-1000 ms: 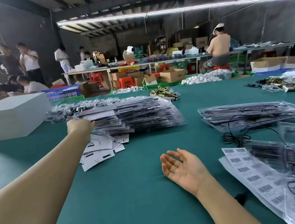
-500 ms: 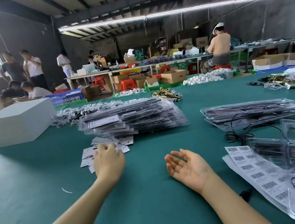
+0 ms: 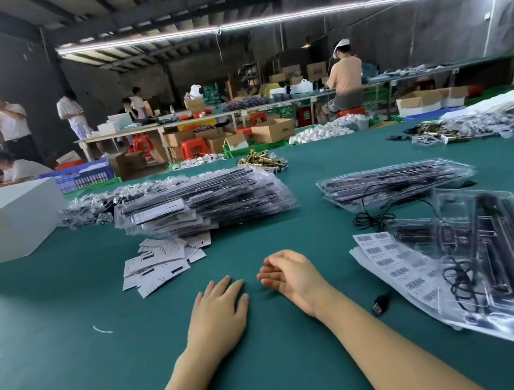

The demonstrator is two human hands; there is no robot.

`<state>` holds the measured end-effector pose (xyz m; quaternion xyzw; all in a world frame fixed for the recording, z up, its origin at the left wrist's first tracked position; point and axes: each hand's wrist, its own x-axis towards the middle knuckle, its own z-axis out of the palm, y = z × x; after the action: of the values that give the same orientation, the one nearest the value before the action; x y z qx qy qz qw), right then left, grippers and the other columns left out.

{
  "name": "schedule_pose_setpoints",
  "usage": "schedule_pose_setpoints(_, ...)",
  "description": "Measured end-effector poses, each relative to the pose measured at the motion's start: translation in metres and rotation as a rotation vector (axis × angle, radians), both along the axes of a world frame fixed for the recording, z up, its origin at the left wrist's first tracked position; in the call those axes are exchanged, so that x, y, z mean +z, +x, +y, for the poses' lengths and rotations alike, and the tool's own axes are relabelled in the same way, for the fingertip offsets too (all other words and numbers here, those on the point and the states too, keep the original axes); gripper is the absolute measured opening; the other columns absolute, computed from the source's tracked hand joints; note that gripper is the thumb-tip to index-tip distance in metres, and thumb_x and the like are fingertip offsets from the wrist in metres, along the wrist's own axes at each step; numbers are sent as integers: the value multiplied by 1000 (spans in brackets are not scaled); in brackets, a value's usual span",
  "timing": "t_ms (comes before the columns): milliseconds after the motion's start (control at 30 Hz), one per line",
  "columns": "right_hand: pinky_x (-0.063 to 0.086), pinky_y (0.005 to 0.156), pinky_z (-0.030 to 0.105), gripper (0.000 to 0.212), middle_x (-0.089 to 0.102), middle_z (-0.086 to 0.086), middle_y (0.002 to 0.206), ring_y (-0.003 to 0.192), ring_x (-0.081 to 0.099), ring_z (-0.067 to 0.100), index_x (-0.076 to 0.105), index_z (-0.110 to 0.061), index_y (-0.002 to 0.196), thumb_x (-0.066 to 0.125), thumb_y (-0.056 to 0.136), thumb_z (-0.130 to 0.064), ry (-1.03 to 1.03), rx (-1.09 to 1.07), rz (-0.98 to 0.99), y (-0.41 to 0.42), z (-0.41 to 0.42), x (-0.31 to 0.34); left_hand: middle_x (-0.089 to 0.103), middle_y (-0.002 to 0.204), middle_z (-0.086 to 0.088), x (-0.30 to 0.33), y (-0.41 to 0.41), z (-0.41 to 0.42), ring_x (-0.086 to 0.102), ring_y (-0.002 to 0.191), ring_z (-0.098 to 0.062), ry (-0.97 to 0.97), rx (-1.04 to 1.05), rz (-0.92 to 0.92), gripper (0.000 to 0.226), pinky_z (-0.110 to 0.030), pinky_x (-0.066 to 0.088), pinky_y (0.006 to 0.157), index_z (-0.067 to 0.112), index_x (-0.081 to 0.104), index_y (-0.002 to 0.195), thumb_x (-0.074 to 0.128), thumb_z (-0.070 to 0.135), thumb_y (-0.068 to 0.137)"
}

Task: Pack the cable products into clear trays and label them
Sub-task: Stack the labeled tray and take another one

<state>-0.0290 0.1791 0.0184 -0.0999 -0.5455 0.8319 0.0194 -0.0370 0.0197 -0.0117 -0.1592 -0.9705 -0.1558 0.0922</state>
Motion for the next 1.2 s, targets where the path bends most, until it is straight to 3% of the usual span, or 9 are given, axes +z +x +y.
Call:
schedule_pose_setpoints(333,43,49,19,11,62,-1,81,60,62,11,56,-16,83,50,92,-17,773,147,-19,29,8,46,31,154,8,3,0,-4,18,146,-18,94,-20,-65,41,-30,12,116,31,43,140,39,39,100)
schedule_pose_setpoints(433,38,39,16,13,69,0,78,50,66,12,60,-13,82,53,91,-21,1010,-31,39,36,61,85,33,153,9,3,2,-5,19,146,-17,140,-21,-77,39,-30,12,117,30,46,138,40,37,100)
schedule_pose_setpoints(500,48,47,22,19,68,8,71,51,65,22,61,-6,78,55,90,-19,1241,-308,31,39,110,99,35,152,9,3,3,-7,21,145,-16,156,-25,-81,38,-31,12,117,29,48,137,41,35,100)
schedule_pose_setpoints(600,43,61,31,22,55,11,73,67,53,25,55,-6,81,52,92,-24,1592,-360,-329,42,187,95,37,150,10,3,3,-8,22,145,-16,188,-35,-88,36,-32,13,118,28,50,135,41,32,100)
schedule_pose_setpoints(667,43,93,43,54,53,19,124,113,50,34,48,-5,128,45,94,-48,1696,-159,-761,44,227,80,37,150,11,4,3,-8,22,145,-15,206,-29,-84,36,-31,13,118,28,50,134,41,31,100)
schedule_pose_setpoints(733,27,111,53,88,25,18,154,138,26,42,27,-9,148,33,88,-72,1731,-63,-1004,54,257,63,38,149,11,4,4,-9,22,145,-14,222,-27,-91,35,-31,13,118,28,51,133,42,30,100)
schedule_pose_setpoints(867,22,115,51,117,12,17,158,142,19,42,10,-10,153,31,70,-90,1520,-165,-1017,71,278,43,40,148,11,5,6,-10,24,144,-14,244,-31,-94,33,-31,13,117,28,53,131,43,28,100)
schedule_pose_setpoints(1067,38,107,46,114,29,15,154,136,36,37,32,-14,147,38,64,-93,1490,-284,-1015,71,272,50,44,146,10,7,6,-11,30,141,-14,262,-34,-93,31,-31,16,117,26,56,128,44,26,99)
schedule_pose_setpoints(1200,42,104,42,101,36,13,150,130,44,34,30,-7,146,63,74,-69,1261,-454,-890,68,260,62,46,143,11,8,8,-12,33,139,-14,275,-32,-85,30,-31,19,116,25,58,126,45,25,99)
